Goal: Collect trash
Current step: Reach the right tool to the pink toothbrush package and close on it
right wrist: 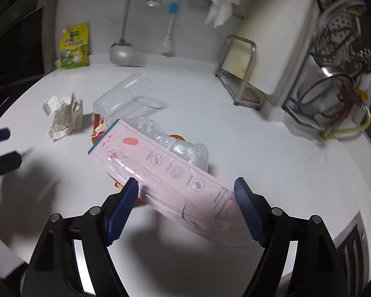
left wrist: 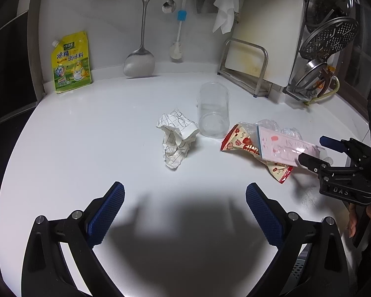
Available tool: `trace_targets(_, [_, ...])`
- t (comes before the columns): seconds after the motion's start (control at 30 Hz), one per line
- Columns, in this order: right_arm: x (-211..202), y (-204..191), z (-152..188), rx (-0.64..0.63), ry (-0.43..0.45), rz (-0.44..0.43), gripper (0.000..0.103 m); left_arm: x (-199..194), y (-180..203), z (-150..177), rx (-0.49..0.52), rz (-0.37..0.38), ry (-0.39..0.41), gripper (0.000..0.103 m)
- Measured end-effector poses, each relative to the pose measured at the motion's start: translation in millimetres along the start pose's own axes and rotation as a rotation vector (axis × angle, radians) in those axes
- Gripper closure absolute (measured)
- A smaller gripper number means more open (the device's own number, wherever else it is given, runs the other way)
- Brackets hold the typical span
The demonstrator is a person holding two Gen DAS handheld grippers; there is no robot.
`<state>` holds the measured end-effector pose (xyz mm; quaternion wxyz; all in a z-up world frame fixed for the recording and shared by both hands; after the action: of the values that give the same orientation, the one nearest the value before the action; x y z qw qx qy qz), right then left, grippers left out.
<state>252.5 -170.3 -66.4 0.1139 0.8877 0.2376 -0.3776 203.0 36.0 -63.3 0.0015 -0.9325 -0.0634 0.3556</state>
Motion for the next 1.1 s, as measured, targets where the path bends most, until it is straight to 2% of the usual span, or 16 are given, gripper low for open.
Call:
trace_targets(0.17, [0.6,3.1,0.7,-0.094,-0.055,-0.087,0.027,1.3,2.3,0.0,0.006,-0.003,-0.003,0.006])
trace_targets(0.23, [0.4,5.7,1.6,-0.127,-0.077,-0.084,0.027,2.9,3.5,0.5,0.005,-0.002,-0.008,0.006])
trace_targets(0.4, [-6.6,7.4,4.1,-0.158,-0.098,-0.14,0.027,7.7,6.9,1.2,0.008,-0.001,-0.021,0.006])
trace_targets(0.53, [-21.8,15.5,9.2,0.013,-0.03,-0.196,0.027,8.7,8.2,0.4,0.002,0.009,-0.025,0.006])
trace_targets(0.7, [-33.3,6.2,26.0,0.178,0.0,-0.109,0.027,8.4,6.5,0.3,0.017,-0.001,-0.015,0.006])
trace_targets(0.97, [-29.6,-36.1,45.9,0.291,0.014,0.062,0.027,1.5,-13.4,3.2,0.008,-0.023,-0.007,0.006])
trace_targets(1.1, [-31.6,-28.3,62.2,0.445,0.037,0.027,0.027,-5.3,-23.6,4.8,0.008,-0.025,0.003,0.006])
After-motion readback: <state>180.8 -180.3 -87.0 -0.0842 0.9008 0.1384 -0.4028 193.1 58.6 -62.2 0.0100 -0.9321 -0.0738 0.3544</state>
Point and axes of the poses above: each gripper's, at about its wrist camera, not at the fingertips, and x roughly the way its jaws point, y to its right, z to its underside, the point moved 3 cm from there along x, roughly the way its jaws point, and after that the axes turned 15 degrees about -z, right-handed, at the moved point
